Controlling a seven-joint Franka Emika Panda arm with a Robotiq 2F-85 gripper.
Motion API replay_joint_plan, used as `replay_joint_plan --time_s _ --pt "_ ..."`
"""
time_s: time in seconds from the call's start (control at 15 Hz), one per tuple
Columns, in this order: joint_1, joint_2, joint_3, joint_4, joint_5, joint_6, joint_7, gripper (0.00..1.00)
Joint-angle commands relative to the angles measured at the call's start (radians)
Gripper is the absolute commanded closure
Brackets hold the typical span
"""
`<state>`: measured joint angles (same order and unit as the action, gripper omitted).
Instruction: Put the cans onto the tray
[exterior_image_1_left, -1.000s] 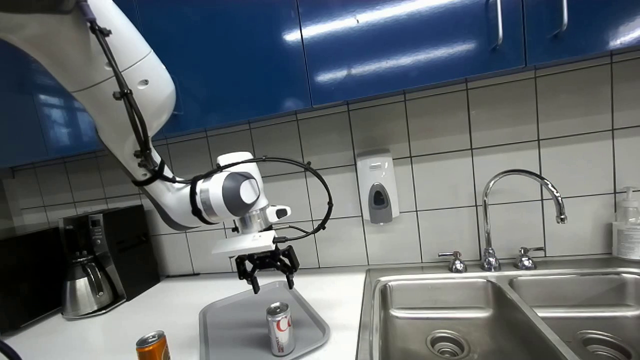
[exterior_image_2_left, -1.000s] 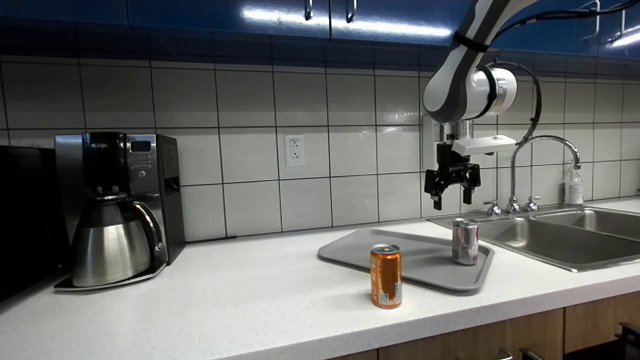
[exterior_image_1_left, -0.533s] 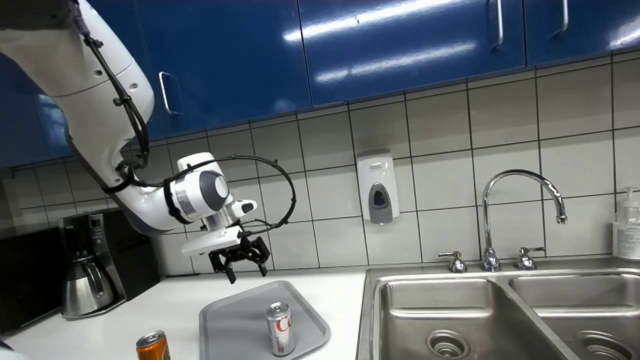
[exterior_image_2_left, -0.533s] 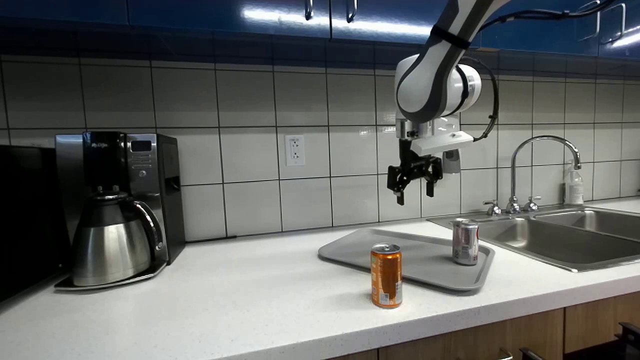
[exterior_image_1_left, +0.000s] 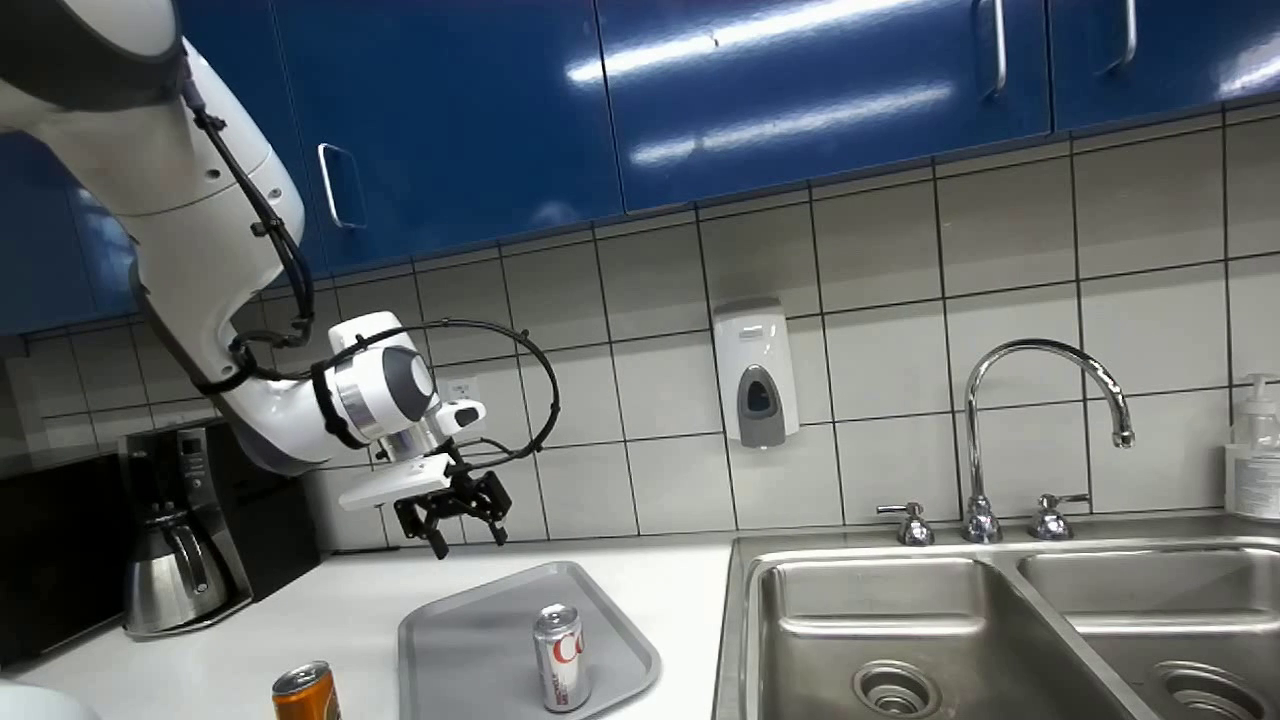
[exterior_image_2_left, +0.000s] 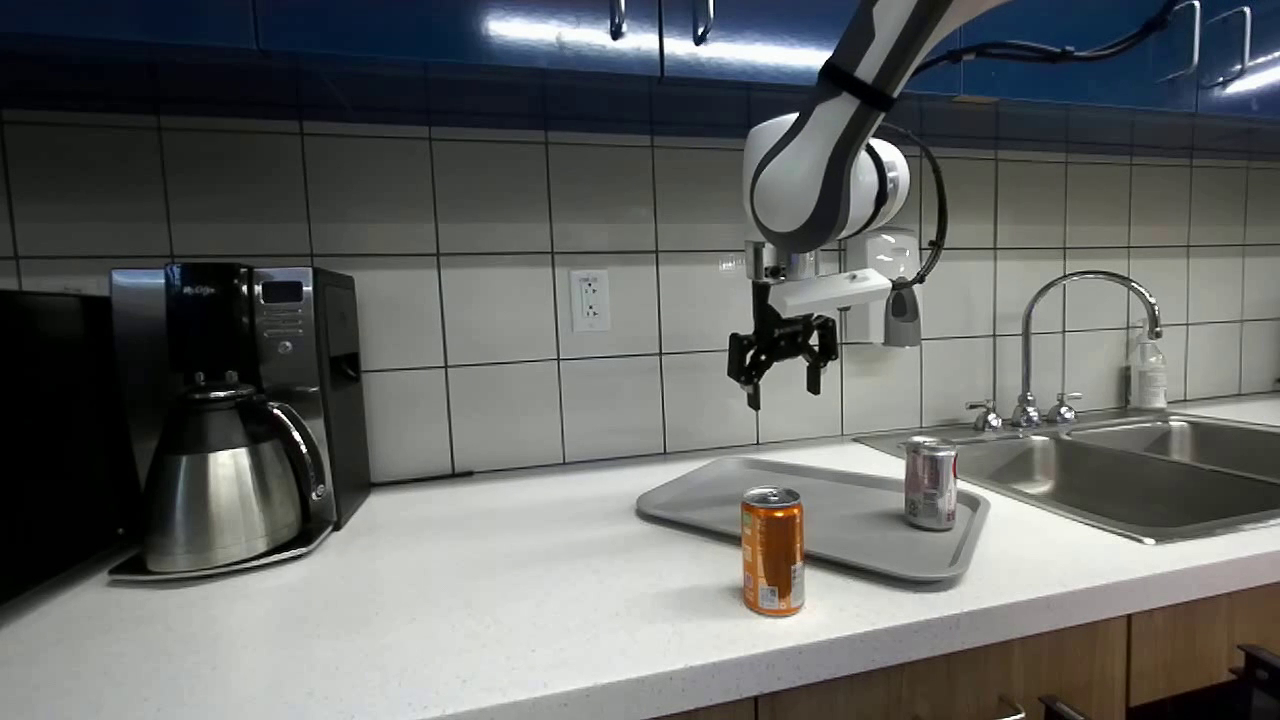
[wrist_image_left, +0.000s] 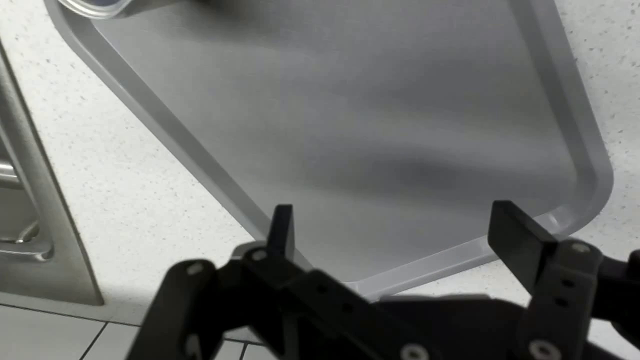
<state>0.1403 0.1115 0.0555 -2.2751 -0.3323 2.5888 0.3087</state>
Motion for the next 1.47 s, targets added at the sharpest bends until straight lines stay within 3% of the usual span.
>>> replay_joint_plan --time_s 0.0,0.53,1.4 --pt "0.016 0.038 0.023 0.053 0.040 -0.014 -0.026 0.00" --pt "0.034 0.040 0.064 0.048 0.156 -0.017 -0.140 0.00" --pt "0.062 -0.020 0.136 -0.049 0.230 -0.012 -0.301 0.00"
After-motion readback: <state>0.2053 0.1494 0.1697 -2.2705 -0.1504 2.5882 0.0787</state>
